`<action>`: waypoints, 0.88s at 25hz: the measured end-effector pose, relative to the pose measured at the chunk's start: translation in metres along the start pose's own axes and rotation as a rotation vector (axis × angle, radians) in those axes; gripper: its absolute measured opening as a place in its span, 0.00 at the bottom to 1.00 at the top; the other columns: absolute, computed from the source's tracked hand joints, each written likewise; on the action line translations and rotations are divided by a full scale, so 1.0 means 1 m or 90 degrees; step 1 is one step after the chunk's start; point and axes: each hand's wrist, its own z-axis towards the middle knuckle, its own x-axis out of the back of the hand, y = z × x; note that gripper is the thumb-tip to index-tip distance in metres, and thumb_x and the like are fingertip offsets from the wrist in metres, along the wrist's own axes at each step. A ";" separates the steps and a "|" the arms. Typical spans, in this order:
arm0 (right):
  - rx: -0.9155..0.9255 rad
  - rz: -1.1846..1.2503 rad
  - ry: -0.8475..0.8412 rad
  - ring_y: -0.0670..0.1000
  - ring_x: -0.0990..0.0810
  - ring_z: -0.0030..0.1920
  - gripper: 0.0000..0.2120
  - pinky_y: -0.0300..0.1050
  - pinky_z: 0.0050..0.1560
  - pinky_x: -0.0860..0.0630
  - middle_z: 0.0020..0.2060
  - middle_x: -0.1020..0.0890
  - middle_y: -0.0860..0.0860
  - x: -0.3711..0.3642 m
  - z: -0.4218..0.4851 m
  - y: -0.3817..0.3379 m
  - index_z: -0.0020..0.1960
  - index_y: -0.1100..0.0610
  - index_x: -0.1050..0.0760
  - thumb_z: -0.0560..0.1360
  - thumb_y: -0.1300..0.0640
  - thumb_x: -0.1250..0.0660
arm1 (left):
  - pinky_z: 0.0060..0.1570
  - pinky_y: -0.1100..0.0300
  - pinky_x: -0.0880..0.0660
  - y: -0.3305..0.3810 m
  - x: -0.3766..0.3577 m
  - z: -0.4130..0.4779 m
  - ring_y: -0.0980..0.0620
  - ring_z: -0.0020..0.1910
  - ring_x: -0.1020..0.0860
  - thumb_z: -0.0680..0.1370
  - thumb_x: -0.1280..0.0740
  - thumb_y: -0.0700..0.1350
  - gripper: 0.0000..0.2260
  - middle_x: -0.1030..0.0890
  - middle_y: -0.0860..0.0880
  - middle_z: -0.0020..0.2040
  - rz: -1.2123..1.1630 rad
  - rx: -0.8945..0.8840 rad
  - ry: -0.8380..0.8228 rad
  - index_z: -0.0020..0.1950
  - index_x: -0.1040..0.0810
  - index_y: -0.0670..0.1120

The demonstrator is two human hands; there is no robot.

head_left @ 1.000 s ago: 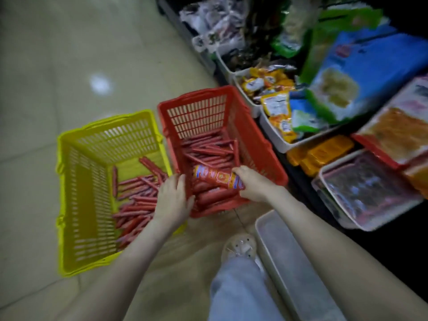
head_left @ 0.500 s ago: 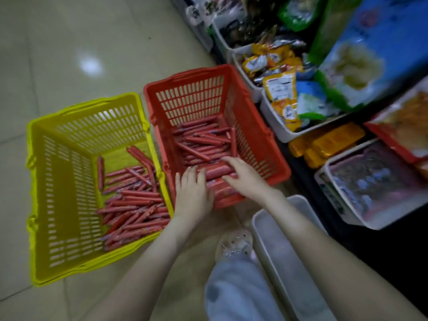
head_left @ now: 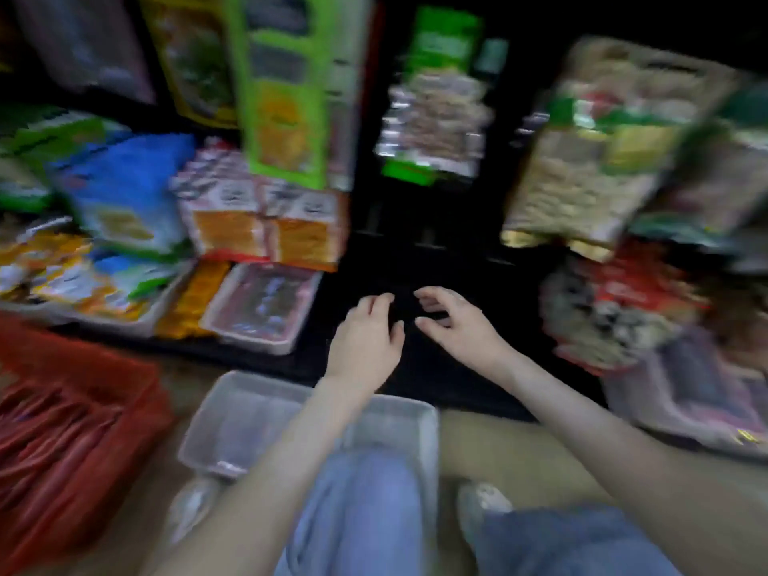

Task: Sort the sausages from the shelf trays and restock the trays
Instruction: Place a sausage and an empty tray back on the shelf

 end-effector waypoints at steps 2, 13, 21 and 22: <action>-0.117 0.003 0.108 0.44 0.27 0.56 0.17 0.35 0.56 0.30 0.56 0.26 0.49 0.073 -0.060 0.071 0.66 0.56 0.29 0.77 0.59 0.34 | 0.59 0.54 0.32 0.081 -0.061 0.001 0.47 0.65 0.30 0.81 0.41 0.49 0.20 0.31 0.47 0.68 -0.008 -0.102 -0.093 0.72 0.36 0.46; -0.709 0.075 0.358 0.63 0.24 0.57 0.21 0.48 0.52 0.29 0.60 0.24 0.64 0.047 -0.386 0.414 0.67 0.63 0.32 0.75 0.65 0.36 | 0.69 0.56 0.41 0.242 -0.420 -0.116 0.48 0.72 0.39 0.80 0.42 0.50 0.25 0.40 0.47 0.75 0.170 -0.446 -0.587 0.76 0.42 0.47; -0.942 0.099 0.273 0.58 0.49 0.76 0.52 0.53 0.74 0.47 0.76 0.49 0.57 -0.079 -0.349 0.468 0.78 0.52 0.59 0.67 0.38 0.30 | 0.72 0.47 0.55 0.161 -0.521 -0.129 0.42 0.76 0.47 0.72 0.30 0.54 0.39 0.45 0.39 0.77 0.277 -0.632 -0.619 0.78 0.45 0.47; -0.994 0.117 0.265 0.58 0.53 0.76 0.54 0.55 0.74 0.49 0.77 0.53 0.57 -0.087 -0.346 0.476 0.77 0.50 0.63 0.66 0.36 0.30 | 0.71 0.44 0.51 0.152 -0.531 -0.129 0.41 0.75 0.45 0.69 0.28 0.57 0.42 0.42 0.38 0.76 0.285 -0.660 -0.599 0.77 0.43 0.47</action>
